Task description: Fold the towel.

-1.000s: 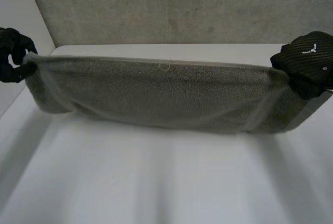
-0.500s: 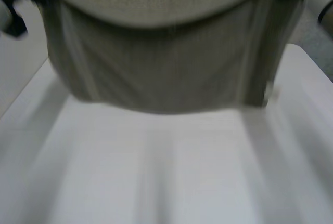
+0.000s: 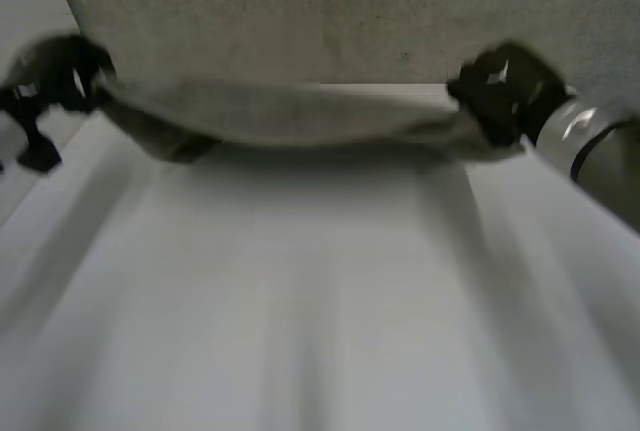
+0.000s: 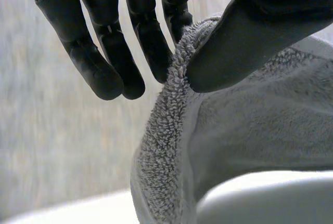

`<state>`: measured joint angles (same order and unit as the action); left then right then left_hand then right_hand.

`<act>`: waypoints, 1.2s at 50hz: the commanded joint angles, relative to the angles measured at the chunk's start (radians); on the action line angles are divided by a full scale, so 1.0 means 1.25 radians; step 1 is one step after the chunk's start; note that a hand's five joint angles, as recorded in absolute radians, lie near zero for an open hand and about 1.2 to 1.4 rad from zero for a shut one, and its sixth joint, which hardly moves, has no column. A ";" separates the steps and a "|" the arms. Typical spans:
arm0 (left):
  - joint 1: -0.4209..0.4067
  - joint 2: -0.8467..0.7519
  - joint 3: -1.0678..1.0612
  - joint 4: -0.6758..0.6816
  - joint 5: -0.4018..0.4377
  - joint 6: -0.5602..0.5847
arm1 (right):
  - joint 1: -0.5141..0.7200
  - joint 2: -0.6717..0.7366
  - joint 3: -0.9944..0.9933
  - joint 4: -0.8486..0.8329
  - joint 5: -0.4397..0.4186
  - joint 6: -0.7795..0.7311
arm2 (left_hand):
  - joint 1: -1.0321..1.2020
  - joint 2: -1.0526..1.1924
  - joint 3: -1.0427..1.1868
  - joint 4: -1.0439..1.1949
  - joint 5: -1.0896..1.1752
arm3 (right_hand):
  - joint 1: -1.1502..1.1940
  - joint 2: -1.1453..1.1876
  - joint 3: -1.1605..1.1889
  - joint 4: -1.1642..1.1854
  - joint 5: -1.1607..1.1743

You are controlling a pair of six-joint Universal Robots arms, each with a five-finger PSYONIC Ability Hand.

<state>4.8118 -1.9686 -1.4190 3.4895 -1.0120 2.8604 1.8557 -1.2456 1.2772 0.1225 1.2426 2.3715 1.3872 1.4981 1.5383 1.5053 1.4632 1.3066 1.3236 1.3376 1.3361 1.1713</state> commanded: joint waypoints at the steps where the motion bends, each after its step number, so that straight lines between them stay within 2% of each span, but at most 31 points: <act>1: 0.032 0.004 -0.206 0.041 0.095 0.098 | -0.007 0.021 0.128 -0.003 -0.001 -0.037 | 0.007 -0.081 -0.114 -0.087 -0.193 | 0.072 0.058 0.047 0.048 0.040; 5: 0.055 0.050 -0.252 0.036 0.135 0.119 | -0.009 -0.004 0.158 0.004 0.004 -0.031 | 0.007 -0.081 -0.114 -0.087 -0.193 | 0.072 0.058 0.047 0.048 0.040; 7: 0.069 0.094 -0.272 0.030 0.149 0.118 | -0.018 -0.098 0.183 0.043 0.002 -0.028 | 0.007 -0.081 -0.114 -0.087 -0.193 | 0.072 0.058 0.047 0.048 0.040; 8: 0.084 0.136 -0.295 0.018 0.164 0.118 | -0.018 -0.098 0.183 0.043 0.002 -0.028 | 0.007 -0.081 -0.114 -0.087 -0.193 | 0.072 0.058 0.047 0.048 0.040; 9: 0.102 0.178 -0.316 0.002 0.177 0.117 | -0.034 -0.148 0.197 0.071 -0.002 -0.028 | 0.007 -0.081 -0.114 -0.087 -0.193 | 0.072 0.058 0.047 0.048 0.040; 10: 0.102 0.178 -0.317 0.002 0.178 0.117 | -0.034 -0.148 0.197 0.071 -0.002 -0.028 | 0.007 -0.081 -0.114 -0.087 -0.193 | 0.072 0.058 0.047 0.048 0.040; 12: 0.141 0.281 -0.351 -0.034 0.213 0.116 | -0.068 -0.230 0.218 0.131 -0.017 -0.028 | 0.007 -0.081 -0.114 -0.087 -0.193 | 0.072 0.058 0.047 0.048 0.040; 13: 0.141 0.281 -0.351 -0.034 0.213 0.116 | -0.068 -0.231 0.218 0.131 -0.017 -0.028 | 0.007 -0.081 -0.114 -0.087 -0.193 | 0.072 0.058 0.047 0.048 0.040; 15: 0.188 0.367 -0.373 -0.061 0.256 0.113 | -0.087 -0.288 0.227 0.195 -0.050 -0.029 | 0.007 -0.081 -0.114 -0.087 -0.193 | 0.072 0.058 0.047 0.048 0.040; 19: 0.212 0.399 -0.379 -0.084 0.277 0.111 | -0.105 -0.317 0.226 0.241 -0.089 -0.031 | 0.007 -0.081 -0.114 -0.087 -0.193 | 0.072 0.058 0.047 0.048 0.040; 24: 0.204 0.392 -0.394 -0.088 0.276 0.108 | -0.136 -0.313 0.215 0.257 -0.118 -0.029 | 0.007 -0.081 -0.114 -0.087 -0.193 | 0.072 0.058 0.047 0.048 0.040; 26: 0.192 0.360 -0.399 -0.084 0.277 0.116 | -0.137 -0.295 0.213 0.253 -0.122 -0.028 | 0.007 -0.081 -0.114 -0.087 -0.193 | 0.072 0.058 0.047 0.048 0.040; 28: 0.134 0.254 -0.376 -0.067 0.265 0.118 | -0.133 -0.218 0.187 0.242 -0.122 -0.028 | 0.007 -0.081 -0.114 -0.087 -0.193 | 0.072 0.058 0.047 0.048 0.040; 29: 0.134 0.253 -0.375 -0.067 0.265 0.118 | -0.133 -0.217 0.187 0.242 -0.122 -0.028 | 0.007 -0.081 -0.114 -0.087 -0.193 | 0.072 0.058 0.047 0.048 0.040; 31: 0.067 0.149 -0.313 -0.061 0.215 0.119 | -0.131 -0.128 0.139 0.235 -0.114 -0.027 | 0.007 -0.081 -0.114 -0.087 -0.193 | 0.072 0.058 0.047 0.048 0.040; 32: 0.067 0.149 -0.313 -0.061 0.214 0.119 | -0.131 -0.128 0.139 0.235 -0.114 -0.027 | 0.007 -0.081 -0.114 -0.087 -0.193 | 0.072 0.058 0.047 0.048 0.040; 33: 0.043 0.104 -0.279 -0.064 0.179 0.121 | -0.130 -0.085 0.110 0.235 -0.112 -0.027 | 0.007 -0.081 -0.114 -0.087 -0.193 | 0.072 0.058 0.047 0.048 0.040; 34: 0.043 0.104 -0.279 -0.064 0.179 0.121 | -0.130 -0.085 0.110 0.235 -0.112 -0.027 | 0.007 -0.081 -0.114 -0.087 -0.193 | 0.072 0.058 0.047 0.048 0.040; 36: 0.019 0.017 -0.199 -0.065 0.102 0.121 | -0.118 -0.002 0.050 0.232 -0.109 -0.018 | 0.007 -0.081 -0.114 -0.087 -0.193 | 0.072 0.058 0.047 0.048 0.040; 37: 0.019 0.016 -0.199 -0.065 0.102 0.121 | -0.117 -0.001 0.050 0.232 -0.109 -0.018 | 0.007 -0.081 -0.114 -0.087 -0.193 | 0.072 0.058 0.047 0.048 0.040; 39: 0.006 -0.059 -0.116 -0.068 0.044 0.121 | -0.105 0.088 -0.026 0.230 -0.098 0.002 | 0.007 -0.081 -0.114 -0.087 -0.193 | 0.072 0.058 0.047 0.048 0.040; 40: 0.006 -0.060 -0.115 -0.068 0.044 0.121 | -0.105 0.088 -0.027 0.230 -0.098 0.003 | 0.007 -0.081 -0.114 -0.087 -0.193 | 0.072 0.058 0.047 0.048 0.040; 45: -0.029 -0.158 0.012 -0.097 -0.010 0.121 | -0.070 0.230 -0.164 0.210 -0.041 0.044 | 0.007 -0.081 -0.114 -0.087 -0.193 | 0.072 0.058 0.047 0.048 0.040; 50: -0.056 -0.268 0.172 -0.147 -0.086 0.122 | -0.065 0.319 -0.250 0.192 0.000 0.048 | 0.007 -0.081 -0.114 -0.087 -0.193 | 0.072 0.058 0.047 0.048 0.040; 56: -0.065 -0.326 0.257 -0.186 -0.121 0.127 | -0.059 0.385 -0.314 0.190 0.022 0.048 | 0.007 -0.081 -0.114 -0.087 -0.193 | 0.072 0.058 0.047 0.048 0.040; 60: -0.099 -0.355 0.299 -0.200 -0.123 0.155 | -0.052 0.428 -0.360 0.188 0.033 0.048 | 0.007 -0.081 -0.114 -0.087 -0.193 | 0.072 0.058 0.047 0.048 0.040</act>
<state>4.7252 -2.3703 -1.1085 3.2642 -1.1560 3.0213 1.7841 -0.7717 0.8913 0.3600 1.2672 2.4330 1.3873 1.4978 1.5391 1.5053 1.4632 1.3065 1.3236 1.3376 1.3361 1.1715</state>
